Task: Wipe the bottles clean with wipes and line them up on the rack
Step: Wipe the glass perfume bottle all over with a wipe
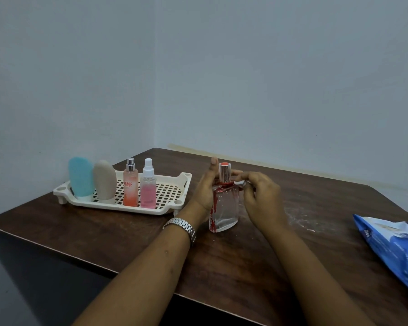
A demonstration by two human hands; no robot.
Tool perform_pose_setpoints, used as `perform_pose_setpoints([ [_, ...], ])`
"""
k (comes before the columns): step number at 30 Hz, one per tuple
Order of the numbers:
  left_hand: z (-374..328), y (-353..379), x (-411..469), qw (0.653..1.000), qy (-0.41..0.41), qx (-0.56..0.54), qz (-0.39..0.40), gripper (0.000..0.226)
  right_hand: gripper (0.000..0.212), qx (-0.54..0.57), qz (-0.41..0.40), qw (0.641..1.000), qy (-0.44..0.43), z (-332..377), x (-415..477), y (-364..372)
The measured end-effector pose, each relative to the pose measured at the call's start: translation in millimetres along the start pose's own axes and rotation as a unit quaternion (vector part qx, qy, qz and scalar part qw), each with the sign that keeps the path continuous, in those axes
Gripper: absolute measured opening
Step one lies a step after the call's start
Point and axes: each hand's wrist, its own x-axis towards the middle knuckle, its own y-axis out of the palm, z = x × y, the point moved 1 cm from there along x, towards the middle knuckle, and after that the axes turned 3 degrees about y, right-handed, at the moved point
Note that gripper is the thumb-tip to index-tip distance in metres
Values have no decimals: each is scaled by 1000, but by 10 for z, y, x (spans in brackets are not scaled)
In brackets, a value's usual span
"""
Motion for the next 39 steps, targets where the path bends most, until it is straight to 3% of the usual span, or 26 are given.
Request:
perform_pose_setpoints([
  [4,-29,2,-27,1000,-29,-6,6,71,25,19,5,1000,-22,80,-17,-24],
  [9,-19,53,-24,999,-25,-15,30,94,27,-6,-11,1000,-12,63,3,-23],
  [16,-18,2,-6,1000,-6,5,7,71,22,36,39,999,8,35,-2,-51],
  [25,-51,40,-30,999,-2,27,-19,62,22,-86,51,992,-77,-81,66,-115],
  [34,-17,22,-1,999,-13,-6,-36,73,21,-54,78,993,-70,-37,45,-118],
  [39,-41,55,-19,999,-16,-20,-30,72,20,-107,57,991,-61,-63,57,-104],
])
